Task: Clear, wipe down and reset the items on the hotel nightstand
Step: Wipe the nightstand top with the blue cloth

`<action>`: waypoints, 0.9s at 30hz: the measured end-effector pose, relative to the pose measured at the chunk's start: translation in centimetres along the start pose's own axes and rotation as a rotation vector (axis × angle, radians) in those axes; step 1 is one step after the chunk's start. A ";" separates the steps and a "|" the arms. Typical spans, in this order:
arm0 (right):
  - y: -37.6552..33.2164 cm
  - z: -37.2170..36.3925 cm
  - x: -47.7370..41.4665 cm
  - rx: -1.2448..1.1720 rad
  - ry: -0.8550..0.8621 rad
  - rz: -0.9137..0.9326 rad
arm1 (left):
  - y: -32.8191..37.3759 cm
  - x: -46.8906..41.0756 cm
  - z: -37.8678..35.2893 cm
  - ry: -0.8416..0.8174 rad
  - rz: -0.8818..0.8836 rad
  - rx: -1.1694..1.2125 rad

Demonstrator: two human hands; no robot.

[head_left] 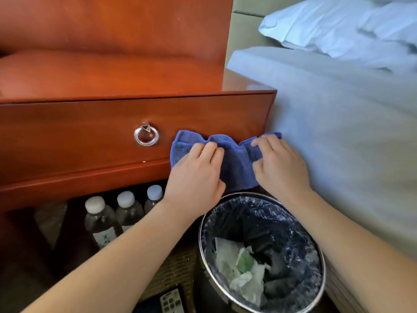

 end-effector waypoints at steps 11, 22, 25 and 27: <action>-3.3 2.5 0.3 -0.205 0.128 -0.043 | -0.6 0.3 1.7 0.002 -0.109 -0.037; -15.4 5.6 2.1 -0.402 0.052 0.058 | -11.1 10.2 9.5 0.046 0.022 -0.235; -14.8 5.5 1.2 -0.702 -0.061 -0.227 | -12.6 11.7 11.3 0.096 0.025 -0.310; -14.7 4.9 0.7 -0.900 -0.169 -0.379 | -13.2 11.6 12.3 0.117 0.047 -0.301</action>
Point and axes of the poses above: each hand's wrist, its own x-axis away from the middle knuckle, its own z-axis out of the back of the hand, y = z × x, the point moved 10 cm from there along -x, towards the middle knuckle, and after that the axes turned 14 degrees about x, right-handed, at the moved point
